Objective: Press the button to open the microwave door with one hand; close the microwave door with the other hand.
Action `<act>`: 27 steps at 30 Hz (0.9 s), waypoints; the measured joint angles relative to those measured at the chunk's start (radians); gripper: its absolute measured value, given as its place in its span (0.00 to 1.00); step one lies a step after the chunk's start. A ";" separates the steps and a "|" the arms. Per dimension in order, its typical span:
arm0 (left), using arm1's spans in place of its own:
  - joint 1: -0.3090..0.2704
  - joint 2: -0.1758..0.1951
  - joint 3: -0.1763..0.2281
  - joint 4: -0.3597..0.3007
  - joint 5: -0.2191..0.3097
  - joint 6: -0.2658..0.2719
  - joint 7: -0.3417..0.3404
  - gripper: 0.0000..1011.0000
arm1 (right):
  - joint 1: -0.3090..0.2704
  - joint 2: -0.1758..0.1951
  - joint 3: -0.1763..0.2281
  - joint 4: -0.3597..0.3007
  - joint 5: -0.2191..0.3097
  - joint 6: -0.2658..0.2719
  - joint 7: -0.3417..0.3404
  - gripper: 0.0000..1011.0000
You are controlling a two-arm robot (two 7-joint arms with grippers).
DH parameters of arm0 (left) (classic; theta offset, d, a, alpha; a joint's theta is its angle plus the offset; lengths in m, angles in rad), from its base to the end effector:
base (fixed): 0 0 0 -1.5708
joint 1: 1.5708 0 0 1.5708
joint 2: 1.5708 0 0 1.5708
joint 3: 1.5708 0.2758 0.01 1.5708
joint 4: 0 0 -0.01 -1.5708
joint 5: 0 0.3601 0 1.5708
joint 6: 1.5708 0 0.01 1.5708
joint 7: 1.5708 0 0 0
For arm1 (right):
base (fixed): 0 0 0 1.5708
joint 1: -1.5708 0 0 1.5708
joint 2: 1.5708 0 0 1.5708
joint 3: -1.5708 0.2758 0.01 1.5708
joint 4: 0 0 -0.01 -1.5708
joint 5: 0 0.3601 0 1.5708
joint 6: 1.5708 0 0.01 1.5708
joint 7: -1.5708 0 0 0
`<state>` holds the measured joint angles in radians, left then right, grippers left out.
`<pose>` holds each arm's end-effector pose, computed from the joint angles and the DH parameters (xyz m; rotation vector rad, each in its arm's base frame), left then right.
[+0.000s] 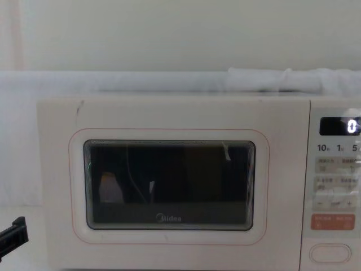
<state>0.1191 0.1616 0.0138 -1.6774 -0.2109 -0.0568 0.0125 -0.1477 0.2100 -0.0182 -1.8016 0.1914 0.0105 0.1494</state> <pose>0.3473 0.0345 -0.2867 -0.0725 0.0105 1.5539 0.3393 -0.0352 -0.2506 0.0356 -0.0612 -1.3562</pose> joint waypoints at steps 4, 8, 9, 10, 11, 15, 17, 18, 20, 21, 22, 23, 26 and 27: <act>0.000 0.000 0.000 0.000 0.000 0.000 0.000 0.99 | 0.000 0.000 0.000 0.000 0.000 0.000 0.000 0.99; 0.000 0.000 0.000 0.000 0.000 0.000 0.000 0.99 | 0.000 0.000 0.000 0.000 0.000 0.000 0.000 0.99; 0.000 0.000 0.000 0.000 0.000 0.000 0.000 0.99 | 0.000 0.000 0.000 0.000 0.000 0.000 0.000 0.99; 0.000 0.000 0.000 0.000 0.000 0.000 0.000 0.99 | 0.000 0.000 0.000 0.000 0.000 0.000 0.000 0.99; 0.000 0.000 0.000 0.000 0.000 0.000 0.000 0.99 | 0.000 0.000 0.000 0.000 0.000 0.000 0.000 0.99; 0.000 0.000 0.000 0.000 0.000 0.000 0.000 0.99 | 0.000 0.000 0.000 0.000 0.000 0.000 0.000 0.99; 0.000 0.000 0.000 0.000 0.000 0.000 0.000 0.99 | 0.000 0.000 0.000 0.000 0.000 0.000 0.000 0.99; 0.000 0.000 0.000 0.000 0.000 0.000 0.000 0.99 | 0.000 0.000 0.000 0.000 0.000 0.000 0.000 0.99; 0.000 0.000 0.000 0.000 0.000 0.000 0.000 0.99 | 0.000 0.000 0.000 0.000 0.000 0.000 0.000 0.99; 0.000 0.000 0.000 0.000 0.000 0.000 0.000 0.99 | 0.000 0.000 0.000 0.000 0.000 0.000 0.000 0.99; 0.000 0.000 0.000 0.000 0.000 0.000 0.000 0.99 | 0.000 0.000 0.000 0.000 0.000 0.000 0.000 0.99; 0.000 0.000 0.000 0.000 0.000 0.000 0.000 0.99 | 0.000 0.000 0.000 0.000 0.000 0.000 0.000 0.99; 0.000 0.000 0.000 0.000 0.000 0.000 0.000 0.99 | 0.000 0.000 0.000 0.000 0.000 0.000 0.000 0.99; 0.000 0.000 0.000 0.000 0.000 0.000 0.000 0.99 | 0.000 0.000 0.000 0.000 0.000 0.000 0.000 0.99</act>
<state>0.1191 0.1616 0.0138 -1.6774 -0.2108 -0.0568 0.0125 -0.1477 0.2099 -0.0181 -1.8017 0.1914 0.0105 0.1494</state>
